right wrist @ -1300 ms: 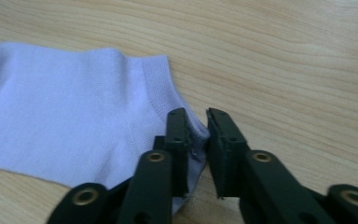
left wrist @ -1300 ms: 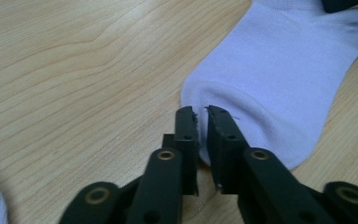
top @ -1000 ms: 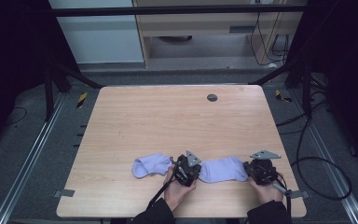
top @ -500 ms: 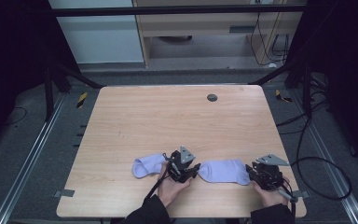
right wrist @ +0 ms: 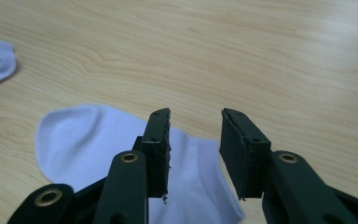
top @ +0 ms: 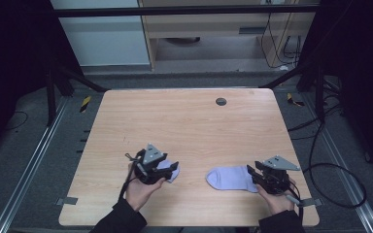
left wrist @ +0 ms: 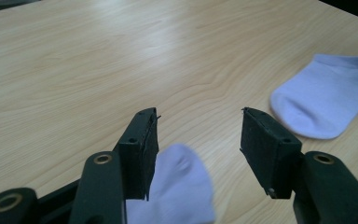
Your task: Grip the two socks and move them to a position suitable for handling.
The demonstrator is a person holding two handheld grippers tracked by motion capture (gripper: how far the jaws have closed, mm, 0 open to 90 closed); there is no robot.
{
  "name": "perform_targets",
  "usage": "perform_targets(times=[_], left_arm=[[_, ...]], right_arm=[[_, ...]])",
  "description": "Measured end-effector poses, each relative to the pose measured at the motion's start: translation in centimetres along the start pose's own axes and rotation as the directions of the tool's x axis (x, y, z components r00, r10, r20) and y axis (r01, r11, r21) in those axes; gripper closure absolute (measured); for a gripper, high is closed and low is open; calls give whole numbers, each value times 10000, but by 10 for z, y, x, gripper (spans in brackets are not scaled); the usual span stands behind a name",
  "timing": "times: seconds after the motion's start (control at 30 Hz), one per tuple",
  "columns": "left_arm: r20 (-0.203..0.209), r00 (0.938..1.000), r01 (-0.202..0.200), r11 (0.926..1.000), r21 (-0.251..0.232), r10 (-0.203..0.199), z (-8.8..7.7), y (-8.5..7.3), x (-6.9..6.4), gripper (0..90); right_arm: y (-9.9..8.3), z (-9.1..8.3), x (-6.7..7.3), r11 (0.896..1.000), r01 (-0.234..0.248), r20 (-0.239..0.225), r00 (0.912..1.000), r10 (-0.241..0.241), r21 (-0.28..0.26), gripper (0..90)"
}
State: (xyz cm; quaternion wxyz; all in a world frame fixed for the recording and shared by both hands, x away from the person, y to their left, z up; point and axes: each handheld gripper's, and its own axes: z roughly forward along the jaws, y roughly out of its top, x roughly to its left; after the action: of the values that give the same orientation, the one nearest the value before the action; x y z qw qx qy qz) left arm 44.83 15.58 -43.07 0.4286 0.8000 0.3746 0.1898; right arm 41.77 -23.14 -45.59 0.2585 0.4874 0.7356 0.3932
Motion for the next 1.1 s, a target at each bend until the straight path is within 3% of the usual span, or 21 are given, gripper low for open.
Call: perform_targets(times=[0.17,0.43,0.57,0.63,0.73,0.77,0.83,0.87,0.9,0.97,1.0,1.1], left_arm=[[-774,9952,591,9981,-157,-602,-28,-21,33,441],[-1473,9817,1224,9925,40,-1205,-43,-53,59,451],[-1642,9773,1393,9900,220,-1338,-45,-62,64,460],[-1697,9755,1485,9882,366,-1403,-44,-69,66,470],[-1704,9749,1544,9866,523,-1436,-43,-72,67,475],[-1689,9745,1597,9853,613,-1474,-42,-74,67,480],[-1665,9748,1613,9848,644,-1487,-41,-75,67,481],[-1653,9754,1595,9847,707,-1461,-39,-76,66,485],[-1653,9754,1595,9847,707,-1461,-39,-76,66,486],[-1620,9767,1547,9849,772,-1407,-37,-77,65,487],[-1609,9774,1519,9849,826,-1372,-35,-77,64,491],[-1584,9790,1454,9843,999,-1286,-31,-78,63,492]], right_arm=[[13,6,16,9996,223,-650,9976,-232,-148,605],[33,24,37,9987,483,-1405,9888,-505,-190,598],[41,31,48,9984,526,-1701,9839,-556,-217,606],[48,41,62,9974,689,-2062,9759,-716,-203,612],[52,46,71,9969,782,-2246,9712,-791,-132,615],[56,53,81,9958,914,-2506,9638,-910,-98,619],[58,57,87,9950,1000,-2637,9596,-983,-67,620],[60,64,98,9921,1253,-2856,9509,-1197,15,624],[60,64,98,9921,1253,-2856,9509,-1197,15,624],[62,71,109,9890,1476,-3062,9419,-1378,89,628],[64,78,120,9861,1652,-3253,9335,-1508,171,635],[65,85,130,9831,1819,-3361,9274,-1643,215,644]])
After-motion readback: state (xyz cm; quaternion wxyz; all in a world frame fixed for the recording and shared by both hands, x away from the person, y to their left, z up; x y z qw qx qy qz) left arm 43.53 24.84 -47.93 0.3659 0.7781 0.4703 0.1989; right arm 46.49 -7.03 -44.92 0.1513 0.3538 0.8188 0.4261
